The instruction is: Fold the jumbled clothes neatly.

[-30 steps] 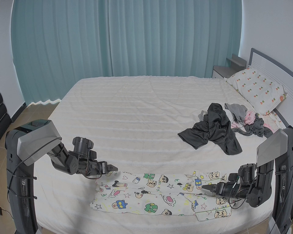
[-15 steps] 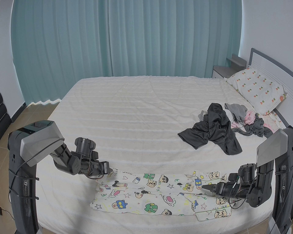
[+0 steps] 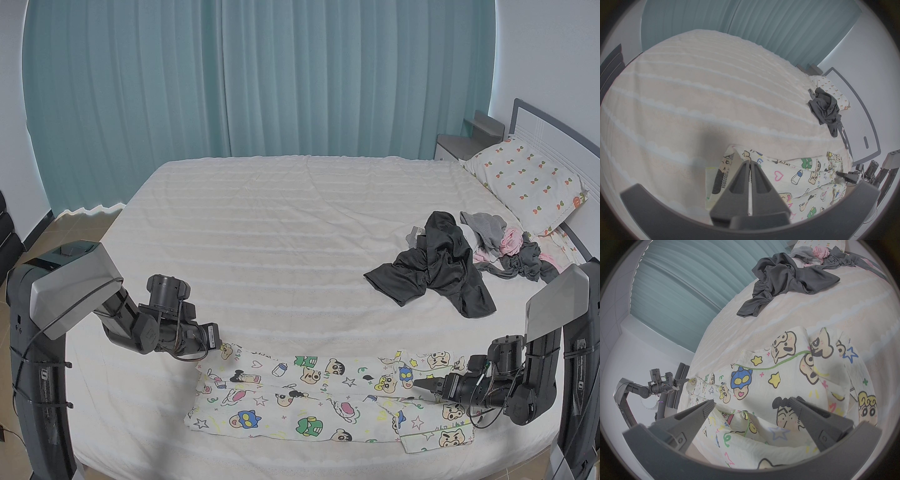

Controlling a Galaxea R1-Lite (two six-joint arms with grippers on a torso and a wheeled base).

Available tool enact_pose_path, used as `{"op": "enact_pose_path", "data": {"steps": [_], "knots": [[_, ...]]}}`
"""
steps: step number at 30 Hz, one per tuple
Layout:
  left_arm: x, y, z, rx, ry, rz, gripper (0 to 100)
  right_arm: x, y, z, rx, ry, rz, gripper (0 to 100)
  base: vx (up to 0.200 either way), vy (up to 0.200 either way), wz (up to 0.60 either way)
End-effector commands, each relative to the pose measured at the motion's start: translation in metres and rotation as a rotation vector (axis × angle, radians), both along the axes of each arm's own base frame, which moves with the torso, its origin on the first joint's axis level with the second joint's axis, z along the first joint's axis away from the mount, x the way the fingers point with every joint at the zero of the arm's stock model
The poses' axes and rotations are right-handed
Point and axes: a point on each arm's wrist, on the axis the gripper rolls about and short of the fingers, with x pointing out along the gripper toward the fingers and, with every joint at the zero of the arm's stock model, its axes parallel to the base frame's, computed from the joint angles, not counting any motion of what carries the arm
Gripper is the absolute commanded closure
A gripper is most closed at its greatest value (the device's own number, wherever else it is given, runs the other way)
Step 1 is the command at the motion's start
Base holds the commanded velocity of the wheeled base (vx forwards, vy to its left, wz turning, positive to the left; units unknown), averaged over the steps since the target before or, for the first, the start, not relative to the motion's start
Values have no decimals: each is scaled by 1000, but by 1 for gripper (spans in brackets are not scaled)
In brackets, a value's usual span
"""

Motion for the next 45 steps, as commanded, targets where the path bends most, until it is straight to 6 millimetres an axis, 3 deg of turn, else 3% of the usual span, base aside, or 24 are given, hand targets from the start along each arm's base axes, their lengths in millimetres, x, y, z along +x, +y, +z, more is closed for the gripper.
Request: {"op": "enact_pose_path", "data": {"steps": [1, 7, 14, 23, 24, 30, 44, 45], "knots": [[-4, 0, 21, -16, -48, 5, 100, 0, 0, 0, 0, 0, 0, 0, 0, 0, 0], [-11, 2, 24, -20, -67, 7, 100, 0, 0, 0, 0, 0, 0, 0, 0, 0, 0], [-35, 12, 25, -22, -70, 14, 100, 0, 0, 0, 0, 0, 2, 0, 0, 0, 0], [-10, 10, 1, 3, -56, 39, 100, 0, 0, 0, 0, 0, 2, 0, 0, 0, 0], [-8, 9, 0, 4, -56, 38, 0, 0, 0, 0, 0, 0, 2, 0, 0, 0, 0], [9, -2, -26, 29, -40, 34, 0, 0, 0, 0, -1, 0, 1, 0, 0, 0, 0], [9, -16, -38, 23, -20, -5, 0, 0, 0, 0, -1, 0, 1, 0, 0, 0, 0], [9, -16, -39, 24, -16, -6, 100, 0, 0, 0, -2, 0, 2, 0, 0, 0, 0]]}}
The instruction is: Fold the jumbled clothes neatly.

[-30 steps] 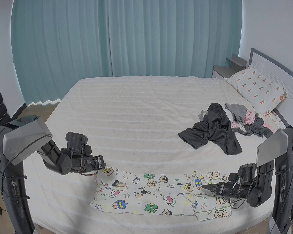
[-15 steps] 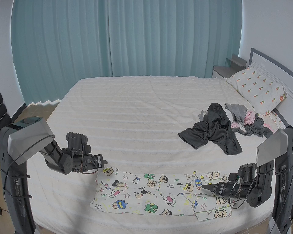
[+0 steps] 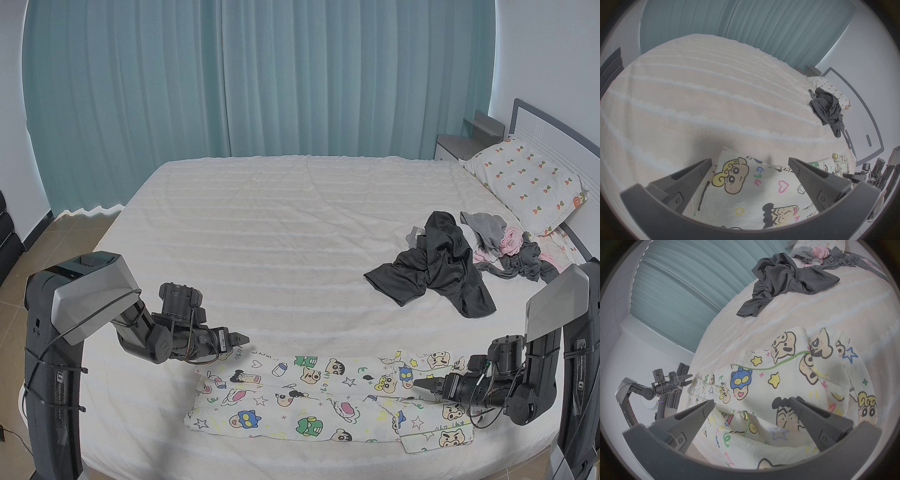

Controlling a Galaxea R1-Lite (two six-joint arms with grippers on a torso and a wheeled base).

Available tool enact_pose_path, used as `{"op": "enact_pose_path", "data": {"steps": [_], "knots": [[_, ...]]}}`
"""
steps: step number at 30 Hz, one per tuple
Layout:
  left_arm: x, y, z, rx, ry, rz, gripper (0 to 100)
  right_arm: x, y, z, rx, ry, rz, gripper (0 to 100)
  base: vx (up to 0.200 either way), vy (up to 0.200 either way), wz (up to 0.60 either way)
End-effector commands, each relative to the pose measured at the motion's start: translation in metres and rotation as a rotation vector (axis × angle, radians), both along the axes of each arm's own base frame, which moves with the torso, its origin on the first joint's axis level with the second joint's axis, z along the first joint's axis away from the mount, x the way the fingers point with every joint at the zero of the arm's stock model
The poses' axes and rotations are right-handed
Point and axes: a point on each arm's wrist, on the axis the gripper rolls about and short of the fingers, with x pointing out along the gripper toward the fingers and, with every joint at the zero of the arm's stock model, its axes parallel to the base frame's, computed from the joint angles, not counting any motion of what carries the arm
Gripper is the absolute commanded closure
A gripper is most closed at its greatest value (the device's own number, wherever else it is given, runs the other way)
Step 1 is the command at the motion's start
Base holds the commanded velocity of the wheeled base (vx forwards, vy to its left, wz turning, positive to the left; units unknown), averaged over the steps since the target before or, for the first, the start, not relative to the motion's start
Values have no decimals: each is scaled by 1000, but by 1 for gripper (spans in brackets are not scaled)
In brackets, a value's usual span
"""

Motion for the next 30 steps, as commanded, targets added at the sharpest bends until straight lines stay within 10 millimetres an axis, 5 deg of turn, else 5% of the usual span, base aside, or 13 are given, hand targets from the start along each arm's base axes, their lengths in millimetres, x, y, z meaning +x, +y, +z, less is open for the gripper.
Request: {"op": "enact_pose_path", "data": {"steps": [1, 10, 20, 30], "knots": [[-1, -1, -9, 3, 23, 0, 100, 0, 0, 0, -1, 0, 1, 0, 0, 0, 0], [-2, 3, -9, 1, 28, 13, 100, 0, 0, 0, -1, 0, 1, 0, 0, 0, 0], [-5, 7, 30, -54, -129, 43, 100, 0, 0, -3, -3, 8, 2, 0, 0, 0, 0], [-9, 6, 42, -84, -264, 35, 100, 0, 0, -3, -4, 6, 1, 0, 0, 0, 0]]}}
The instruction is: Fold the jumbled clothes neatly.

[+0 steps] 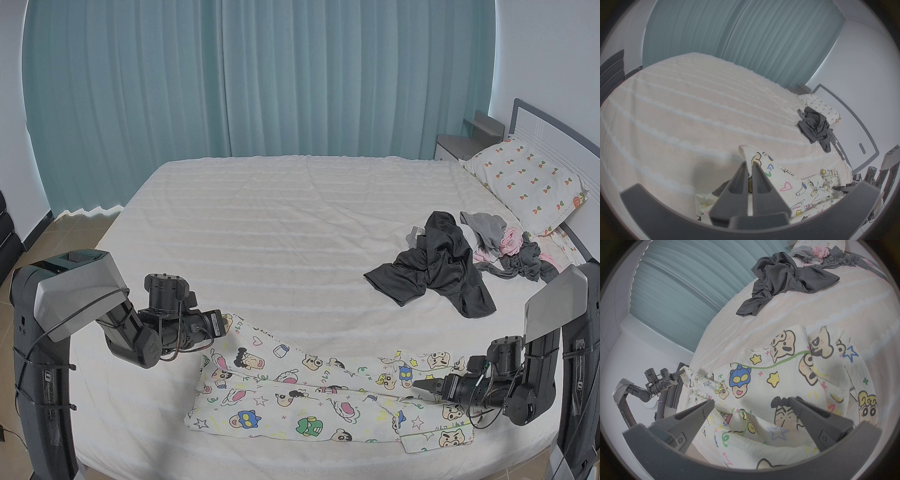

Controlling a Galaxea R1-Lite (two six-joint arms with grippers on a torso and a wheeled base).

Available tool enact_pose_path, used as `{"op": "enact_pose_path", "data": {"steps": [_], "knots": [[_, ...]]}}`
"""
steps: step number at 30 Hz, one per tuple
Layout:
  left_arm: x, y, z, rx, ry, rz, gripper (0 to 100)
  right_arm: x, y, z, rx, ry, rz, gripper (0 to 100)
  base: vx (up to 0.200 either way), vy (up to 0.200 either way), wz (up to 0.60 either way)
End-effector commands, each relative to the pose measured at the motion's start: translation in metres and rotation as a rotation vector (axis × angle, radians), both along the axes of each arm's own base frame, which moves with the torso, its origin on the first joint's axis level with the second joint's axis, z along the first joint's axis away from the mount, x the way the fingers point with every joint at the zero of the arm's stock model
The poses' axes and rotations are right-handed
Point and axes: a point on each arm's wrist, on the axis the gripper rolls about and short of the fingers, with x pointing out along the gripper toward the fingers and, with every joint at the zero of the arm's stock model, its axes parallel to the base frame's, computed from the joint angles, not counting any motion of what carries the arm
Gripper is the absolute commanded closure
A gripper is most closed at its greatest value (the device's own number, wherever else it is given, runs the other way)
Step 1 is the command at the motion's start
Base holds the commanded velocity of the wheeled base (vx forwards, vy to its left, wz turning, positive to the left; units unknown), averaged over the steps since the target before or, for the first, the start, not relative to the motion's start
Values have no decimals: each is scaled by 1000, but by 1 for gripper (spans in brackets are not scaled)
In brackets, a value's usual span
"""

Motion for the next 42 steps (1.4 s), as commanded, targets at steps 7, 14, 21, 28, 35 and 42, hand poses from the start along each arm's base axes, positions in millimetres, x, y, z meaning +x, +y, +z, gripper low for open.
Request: {"op": "enact_pose_path", "data": {"steps": [7, 14, 21, 28, 35, 42], "knots": [[2, -2, 14, -23, -122, -8, 100, 0, 0, -1, -1, 3, -1, 0, 0, 0, 0], [-6, -1, 14, -42, -182, -32, 100, 0, 0, -1, 0, 4, 0, 0, 0, 0, 0], [-15, 2, 11, -53, -238, -46, 100, 0, 0, -1, 0, 5, 0, 0, 0, 0, 0], [-26, 9, 5, -43, -247, -38, 100, 0, 0, -1, -1, 5, -1, 0, 0, 0, 0], [-50, 12, -8, -45, -265, -41, 100, 0, 0, -1, -1, 5, 1, 0, 0, 0, 0], [-73, 17, -23, -32, -175, -45, 100, -1, 0, -1, -2, 6, 1, 0, 0, 0, 0]]}}
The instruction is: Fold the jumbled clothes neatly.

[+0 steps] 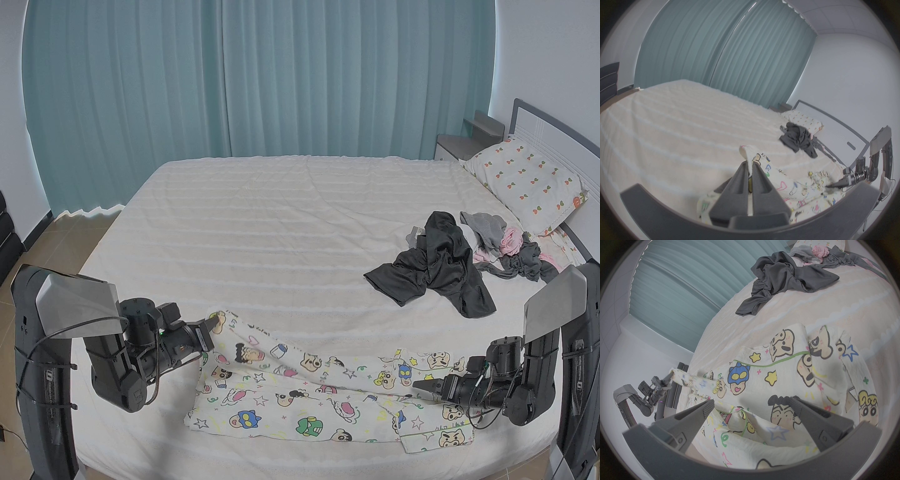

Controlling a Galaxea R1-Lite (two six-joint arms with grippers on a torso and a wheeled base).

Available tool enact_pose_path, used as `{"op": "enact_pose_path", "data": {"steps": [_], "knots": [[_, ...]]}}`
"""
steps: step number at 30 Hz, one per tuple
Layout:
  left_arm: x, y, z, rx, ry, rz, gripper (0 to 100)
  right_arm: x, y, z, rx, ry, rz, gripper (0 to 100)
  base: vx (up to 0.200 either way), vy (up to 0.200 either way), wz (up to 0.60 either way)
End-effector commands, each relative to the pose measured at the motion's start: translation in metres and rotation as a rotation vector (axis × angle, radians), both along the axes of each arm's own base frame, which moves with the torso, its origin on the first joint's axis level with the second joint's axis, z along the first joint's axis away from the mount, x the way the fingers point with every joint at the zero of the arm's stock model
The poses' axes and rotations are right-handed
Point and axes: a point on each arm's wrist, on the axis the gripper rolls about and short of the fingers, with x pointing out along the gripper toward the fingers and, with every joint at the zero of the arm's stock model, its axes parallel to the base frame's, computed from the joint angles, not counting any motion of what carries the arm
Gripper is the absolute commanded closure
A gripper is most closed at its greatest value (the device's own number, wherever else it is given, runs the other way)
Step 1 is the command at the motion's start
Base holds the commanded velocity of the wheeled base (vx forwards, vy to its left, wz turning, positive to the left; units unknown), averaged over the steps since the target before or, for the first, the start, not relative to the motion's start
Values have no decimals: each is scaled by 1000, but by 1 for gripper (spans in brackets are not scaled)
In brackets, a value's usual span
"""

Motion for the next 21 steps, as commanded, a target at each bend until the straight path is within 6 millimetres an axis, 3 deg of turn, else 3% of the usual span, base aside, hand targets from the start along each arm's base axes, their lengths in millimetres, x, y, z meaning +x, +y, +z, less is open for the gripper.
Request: {"op": "enact_pose_path", "data": {"steps": [1, 7, 13, 21], "knots": [[-18, 4, -16, 12, 91, -11, 100, 0, 0, 0, 0, 2, 1, 0, 0, 0, 0], [-42, 11, -22, -5, 189, -84, 100, 0, 0, 0, 0, 2, 1, 0, 0, 0, 0], [-49, 27, -30, 71, 200, -79, 100, 0, 0, 0, 0, 2, 1, 0, 0, 0, 0], [-58, 32, -48, 101, 275, -75, 100, -1, 0, 0, 0, 4, 1, 0, 0, 0, 0]]}}
